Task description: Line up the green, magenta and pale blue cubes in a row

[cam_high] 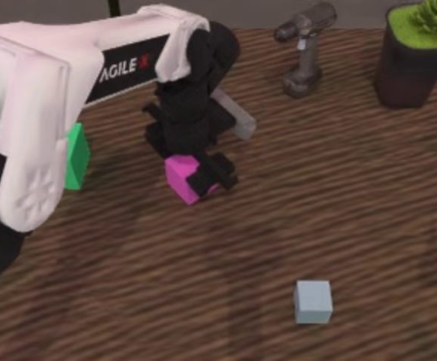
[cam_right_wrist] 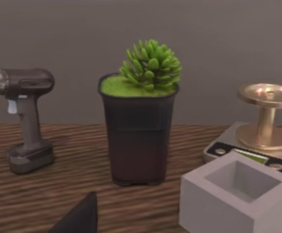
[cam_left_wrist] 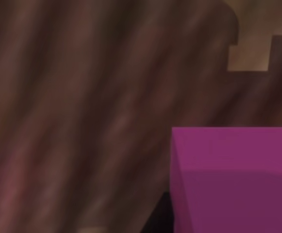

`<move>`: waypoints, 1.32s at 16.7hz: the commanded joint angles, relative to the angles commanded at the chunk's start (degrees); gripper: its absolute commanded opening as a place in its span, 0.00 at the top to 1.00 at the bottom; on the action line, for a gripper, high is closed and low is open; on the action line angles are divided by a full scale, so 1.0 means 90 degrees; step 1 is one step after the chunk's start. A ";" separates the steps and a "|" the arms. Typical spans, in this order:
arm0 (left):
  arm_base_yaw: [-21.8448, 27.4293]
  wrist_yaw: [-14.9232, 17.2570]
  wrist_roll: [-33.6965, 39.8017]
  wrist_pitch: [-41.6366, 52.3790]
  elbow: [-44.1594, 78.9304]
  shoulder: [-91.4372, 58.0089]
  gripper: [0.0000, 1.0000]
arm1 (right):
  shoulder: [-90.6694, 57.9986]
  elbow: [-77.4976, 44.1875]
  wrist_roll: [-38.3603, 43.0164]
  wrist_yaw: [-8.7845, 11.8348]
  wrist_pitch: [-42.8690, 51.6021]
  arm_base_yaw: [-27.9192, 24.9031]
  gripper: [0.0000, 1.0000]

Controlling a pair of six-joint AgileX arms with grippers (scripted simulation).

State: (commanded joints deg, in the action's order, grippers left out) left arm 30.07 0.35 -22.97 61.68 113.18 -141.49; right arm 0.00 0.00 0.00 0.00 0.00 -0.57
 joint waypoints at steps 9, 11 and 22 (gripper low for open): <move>-0.0040 0.0046 0.0038 0.0306 0.0279 0.0182 1.00 | 0.0000 0.0000 0.0000 0.0000 0.0000 0.0000 0.00; -0.0084 0.0041 0.0052 0.0796 0.0669 0.0247 1.00 | 0.0000 0.0000 0.0000 0.0000 0.0000 0.0000 0.00; 0.0097 0.0040 -0.0096 0.1505 0.1101 0.0599 1.00 | 0.0000 0.0000 0.0000 0.0000 0.0000 0.0000 0.00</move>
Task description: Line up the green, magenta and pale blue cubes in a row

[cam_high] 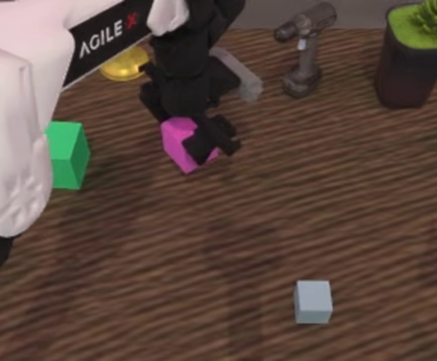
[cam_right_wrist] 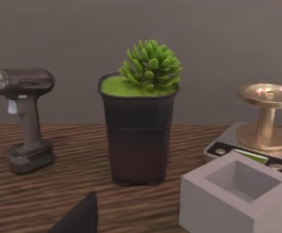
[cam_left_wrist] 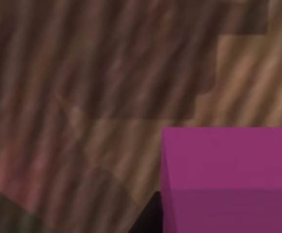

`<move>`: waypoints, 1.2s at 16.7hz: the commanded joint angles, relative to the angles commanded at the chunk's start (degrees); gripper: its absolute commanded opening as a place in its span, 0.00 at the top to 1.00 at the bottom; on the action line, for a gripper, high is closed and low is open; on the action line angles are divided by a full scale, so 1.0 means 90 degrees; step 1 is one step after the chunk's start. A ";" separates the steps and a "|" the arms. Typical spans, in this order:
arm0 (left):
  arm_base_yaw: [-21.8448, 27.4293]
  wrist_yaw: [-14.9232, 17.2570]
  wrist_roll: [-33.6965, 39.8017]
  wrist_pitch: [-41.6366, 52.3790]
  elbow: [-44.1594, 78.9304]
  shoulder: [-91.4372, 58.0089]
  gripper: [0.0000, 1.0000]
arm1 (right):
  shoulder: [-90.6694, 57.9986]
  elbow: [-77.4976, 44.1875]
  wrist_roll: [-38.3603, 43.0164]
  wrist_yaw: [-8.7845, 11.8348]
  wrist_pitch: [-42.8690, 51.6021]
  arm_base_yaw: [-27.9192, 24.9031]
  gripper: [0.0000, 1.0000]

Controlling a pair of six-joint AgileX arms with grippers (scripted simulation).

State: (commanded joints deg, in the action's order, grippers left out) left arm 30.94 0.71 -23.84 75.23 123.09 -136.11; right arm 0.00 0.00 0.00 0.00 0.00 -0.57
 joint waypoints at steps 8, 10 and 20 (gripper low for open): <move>0.1811 0.0011 -0.1159 -0.0772 -0.2909 0.1914 1.00 | 0.0000 0.0000 0.0000 0.0000 0.0000 0.0000 0.00; 0.2206 0.0015 -0.1415 -0.0933 -0.3386 0.2304 1.00 | 0.0000 0.0000 0.0000 0.0000 0.0000 0.0000 0.00; 0.2360 0.0008 -0.1516 -0.1480 -0.3913 0.2349 1.00 | 0.0000 0.0000 0.0000 0.0000 0.0000 0.0000 0.00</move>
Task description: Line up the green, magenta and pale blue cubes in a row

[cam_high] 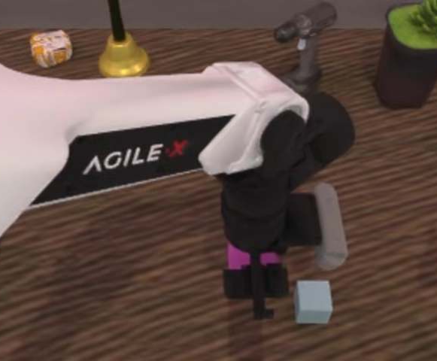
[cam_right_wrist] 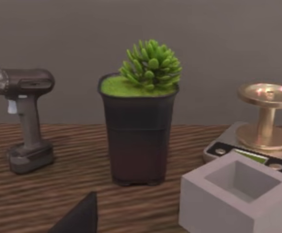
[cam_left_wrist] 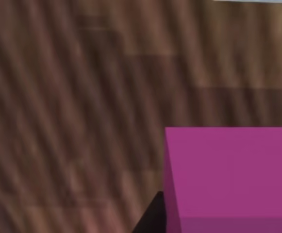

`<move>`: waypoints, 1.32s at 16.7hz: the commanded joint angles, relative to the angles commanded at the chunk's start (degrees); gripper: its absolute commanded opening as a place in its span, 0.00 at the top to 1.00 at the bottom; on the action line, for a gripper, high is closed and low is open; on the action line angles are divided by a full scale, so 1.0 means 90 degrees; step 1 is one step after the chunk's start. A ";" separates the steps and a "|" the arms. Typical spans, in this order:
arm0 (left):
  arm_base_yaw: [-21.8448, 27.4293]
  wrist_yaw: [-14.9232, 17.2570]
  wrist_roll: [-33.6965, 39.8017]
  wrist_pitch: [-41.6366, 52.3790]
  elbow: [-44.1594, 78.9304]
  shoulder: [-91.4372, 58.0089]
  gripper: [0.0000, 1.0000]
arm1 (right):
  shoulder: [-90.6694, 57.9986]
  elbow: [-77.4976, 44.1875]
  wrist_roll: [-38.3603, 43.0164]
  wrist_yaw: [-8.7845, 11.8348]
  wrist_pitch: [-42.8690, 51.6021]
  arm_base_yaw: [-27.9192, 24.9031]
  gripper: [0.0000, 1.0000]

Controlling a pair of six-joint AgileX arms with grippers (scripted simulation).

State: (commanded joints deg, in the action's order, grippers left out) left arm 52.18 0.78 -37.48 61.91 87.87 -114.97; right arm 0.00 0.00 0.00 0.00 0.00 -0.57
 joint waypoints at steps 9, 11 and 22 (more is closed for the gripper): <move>0.0056 0.0010 -0.0036 -0.1119 -0.0749 -0.0377 1.00 | 0.0000 0.0000 0.0000 0.0000 0.0000 0.0000 0.00; 0.0056 0.0010 -0.0036 -0.1119 -0.0749 -0.0377 0.85 | 0.0000 0.0000 0.0000 0.0000 0.0000 0.0000 0.00; 0.0056 0.0010 -0.0036 -0.1119 -0.0749 -0.0377 0.02 | 0.0000 0.0000 0.0000 0.0000 0.0000 0.0000 0.00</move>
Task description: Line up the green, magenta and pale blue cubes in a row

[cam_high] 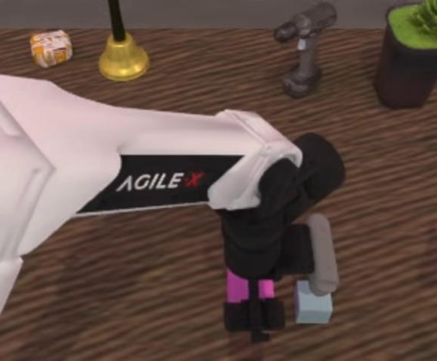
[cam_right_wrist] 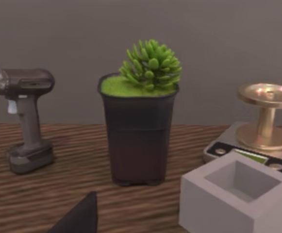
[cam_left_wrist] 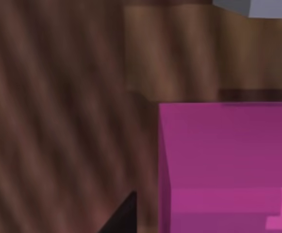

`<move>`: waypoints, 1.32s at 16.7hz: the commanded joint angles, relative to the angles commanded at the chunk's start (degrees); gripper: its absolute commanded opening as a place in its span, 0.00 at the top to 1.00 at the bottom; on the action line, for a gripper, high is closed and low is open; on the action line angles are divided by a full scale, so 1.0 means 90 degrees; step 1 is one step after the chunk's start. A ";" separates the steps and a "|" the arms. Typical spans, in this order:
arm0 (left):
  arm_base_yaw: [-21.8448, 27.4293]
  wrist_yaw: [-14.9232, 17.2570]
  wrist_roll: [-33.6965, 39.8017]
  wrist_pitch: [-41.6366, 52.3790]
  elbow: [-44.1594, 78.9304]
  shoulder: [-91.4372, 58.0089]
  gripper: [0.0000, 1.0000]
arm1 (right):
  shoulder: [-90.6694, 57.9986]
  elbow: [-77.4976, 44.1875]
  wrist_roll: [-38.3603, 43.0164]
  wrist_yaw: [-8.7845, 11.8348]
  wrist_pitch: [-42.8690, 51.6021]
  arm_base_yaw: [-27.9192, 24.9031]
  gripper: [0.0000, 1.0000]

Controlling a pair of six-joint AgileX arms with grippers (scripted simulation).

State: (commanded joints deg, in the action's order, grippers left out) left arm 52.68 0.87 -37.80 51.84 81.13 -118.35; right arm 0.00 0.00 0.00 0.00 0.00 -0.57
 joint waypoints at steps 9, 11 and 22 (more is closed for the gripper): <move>-0.0011 0.0000 0.0000 0.0001 0.0001 0.0005 0.00 | 0.0000 0.0000 0.0000 0.0000 0.0000 0.0000 0.00; -0.0018 -0.0002 -0.0001 0.0112 0.0103 0.0032 0.00 | 0.0000 0.0000 0.0000 0.0000 0.0000 0.0000 0.00; -0.0107 -0.0004 0.0003 0.1580 0.1073 0.0489 0.00 | 0.0000 0.0000 0.0000 0.0000 0.0000 0.0000 0.00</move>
State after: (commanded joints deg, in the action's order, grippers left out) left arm 51.72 0.83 -37.78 66.06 90.79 -113.95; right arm 0.00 0.00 0.00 0.00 0.00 -0.57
